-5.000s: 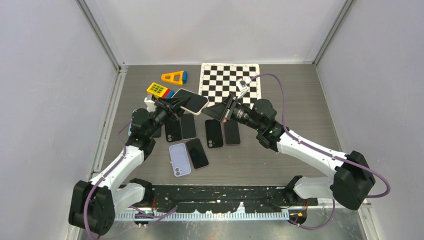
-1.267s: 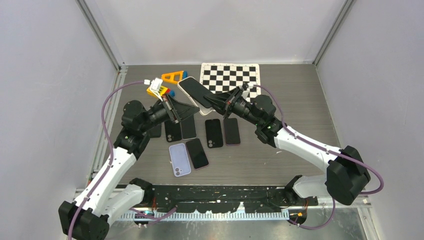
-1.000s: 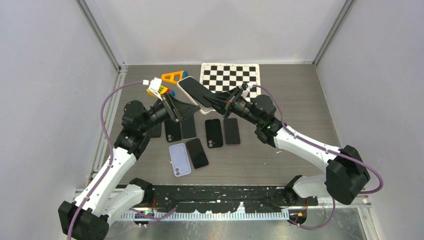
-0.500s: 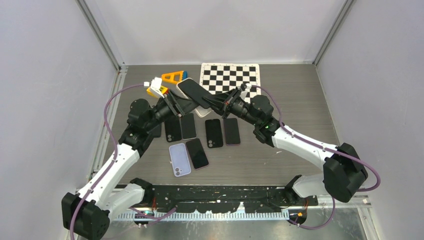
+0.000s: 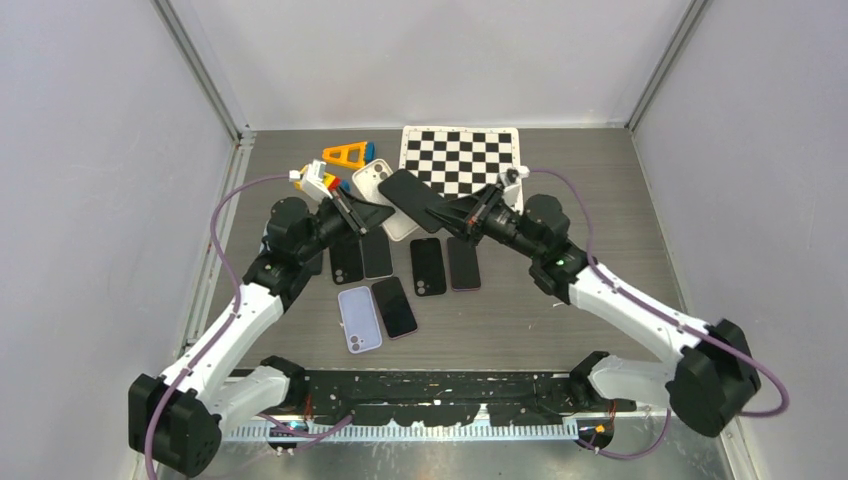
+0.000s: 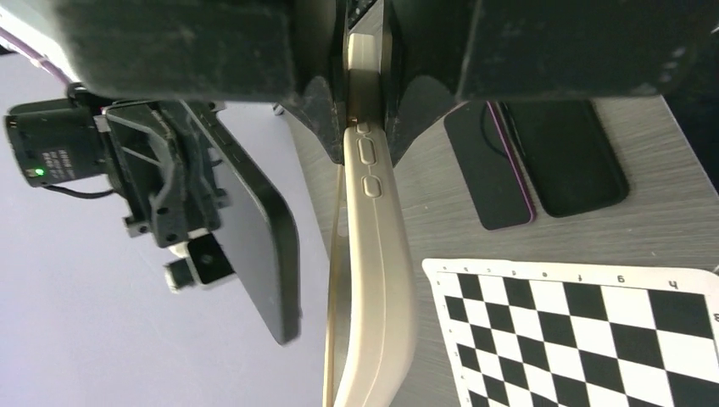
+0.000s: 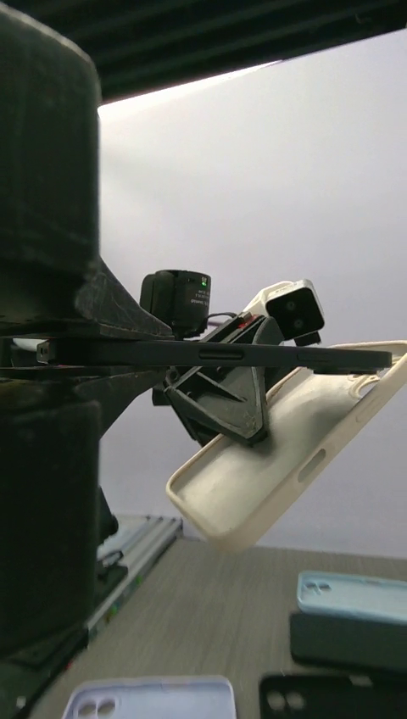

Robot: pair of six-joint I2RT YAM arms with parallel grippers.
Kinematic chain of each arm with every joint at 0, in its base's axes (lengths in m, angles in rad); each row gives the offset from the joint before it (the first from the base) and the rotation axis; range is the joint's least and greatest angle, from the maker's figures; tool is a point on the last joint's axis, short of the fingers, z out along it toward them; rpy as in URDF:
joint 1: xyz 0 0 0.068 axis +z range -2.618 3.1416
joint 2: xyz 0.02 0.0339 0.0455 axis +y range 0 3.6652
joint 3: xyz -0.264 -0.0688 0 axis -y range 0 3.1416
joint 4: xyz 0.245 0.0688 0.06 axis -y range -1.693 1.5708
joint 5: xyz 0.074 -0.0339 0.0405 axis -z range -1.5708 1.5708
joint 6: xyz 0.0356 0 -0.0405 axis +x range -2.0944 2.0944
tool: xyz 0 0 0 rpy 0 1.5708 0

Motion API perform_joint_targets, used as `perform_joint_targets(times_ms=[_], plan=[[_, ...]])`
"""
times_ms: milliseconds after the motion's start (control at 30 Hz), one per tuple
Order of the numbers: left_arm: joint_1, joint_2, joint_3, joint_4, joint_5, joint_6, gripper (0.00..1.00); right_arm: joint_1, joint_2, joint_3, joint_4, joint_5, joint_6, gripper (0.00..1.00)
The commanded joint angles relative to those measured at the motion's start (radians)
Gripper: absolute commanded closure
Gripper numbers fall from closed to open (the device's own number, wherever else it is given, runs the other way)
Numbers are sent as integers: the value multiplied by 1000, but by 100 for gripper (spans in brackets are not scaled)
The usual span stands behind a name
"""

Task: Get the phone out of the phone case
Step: Remove the phone case from the phone, then place the phone case at the center of the board, then place the phone at the center of the board.

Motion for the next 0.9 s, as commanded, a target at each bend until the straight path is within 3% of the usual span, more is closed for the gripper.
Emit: perform_joint_targets(times_ms=[0, 167, 467, 667, 867], plan=[[3, 24, 22, 6, -35, 47, 100, -64, -182, 14, -172, 39, -222, 99], [-16, 136, 53, 24, 50, 5, 100, -132, -362, 18, -558, 191, -405, 100], [-265, 486, 231, 41, 16, -37, 100, -356, -443, -40, -846, 320, -553, 100], [-394, 804, 422, 83, 27, -116, 100, -526, -400, -106, -868, 319, -642, 100], [-436, 1039, 604, 24, 5, -196, 100, -745, -373, -249, -771, 189, -680, 100]])
